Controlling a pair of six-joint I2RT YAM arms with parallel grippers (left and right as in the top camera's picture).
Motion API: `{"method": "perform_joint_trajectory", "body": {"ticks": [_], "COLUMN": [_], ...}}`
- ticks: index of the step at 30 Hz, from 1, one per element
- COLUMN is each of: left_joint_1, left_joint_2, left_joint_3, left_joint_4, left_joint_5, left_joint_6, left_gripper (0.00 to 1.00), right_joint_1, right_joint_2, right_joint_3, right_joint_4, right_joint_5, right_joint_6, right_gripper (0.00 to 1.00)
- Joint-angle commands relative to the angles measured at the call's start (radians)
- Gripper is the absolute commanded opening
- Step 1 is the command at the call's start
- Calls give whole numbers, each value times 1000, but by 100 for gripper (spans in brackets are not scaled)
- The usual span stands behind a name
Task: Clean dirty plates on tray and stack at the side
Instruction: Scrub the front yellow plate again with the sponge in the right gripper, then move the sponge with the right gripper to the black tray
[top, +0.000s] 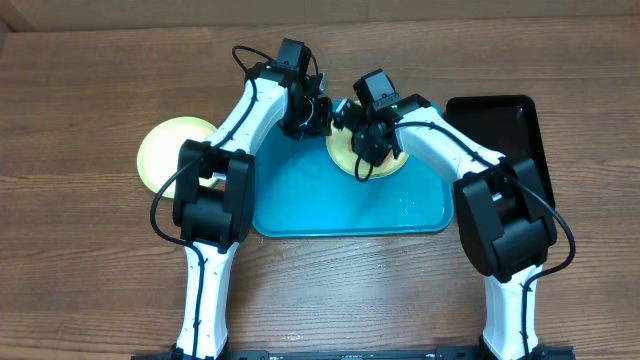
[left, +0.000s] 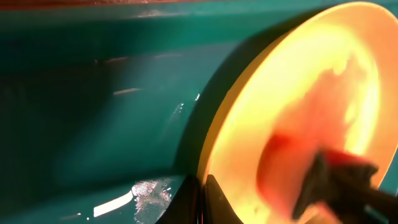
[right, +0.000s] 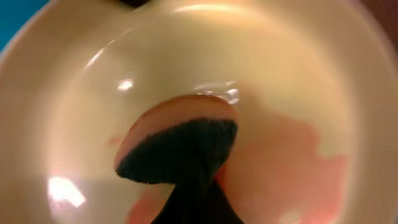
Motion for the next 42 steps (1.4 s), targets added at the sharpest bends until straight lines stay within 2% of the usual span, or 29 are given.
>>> {"method": "perform_joint_trajectory", "body": {"ticks": [1, 5, 12, 18, 20, 22, 24, 26, 29, 34, 42], "left_joint_1": [-20, -22, -24, -27, -33, -41, -53, -67, -87, -111, -111], "left_joint_2": [16, 17, 17, 17, 17, 18, 19, 20, 22, 33, 35], "left_joint_3": [-2, -2, -2, -2, -2, -2, -2, -2, -2, -2, -3], "left_joint_4": [-12, -24, -47, -45, -45, -42, -35, -27, -18, -16, -15], "left_joint_5": [13, -20, -45, -56, -74, -93, -108, -135, -158, -183, -225], "left_joint_6": [-2, 1, 2, 2, 2, 2, 2, 1, 1, 1, -67], "left_gripper": [4, 4, 4, 6, 7, 7, 5, 4, 4, 4, 6], "right_joint_1": [-37, -74, -159, -287, -318, -345, -370, -391, -426, -473, -428], "right_joint_2": [6, 2, -66, -156, -166, -169, -169, -169, -169, -169, -157], "right_joint_3": [-2, 34, 141, 192, 192, 192, 192, 192, 192, 192, 176], "right_joint_4": [38, 23, -54, -107, -122, -146, -183, -218, -255, -302, -281], "right_joint_5": [106, 65, -187, -378, -423, -476, -555, -565, -560, -529, -351], "right_joint_6": [186, 287, 362, 409, 409, 409, 409, 409, 409, 409, 439], "right_gripper": [4, 4, 4, 4, 12, 34, 47, 45, 33, 32, 32]}}
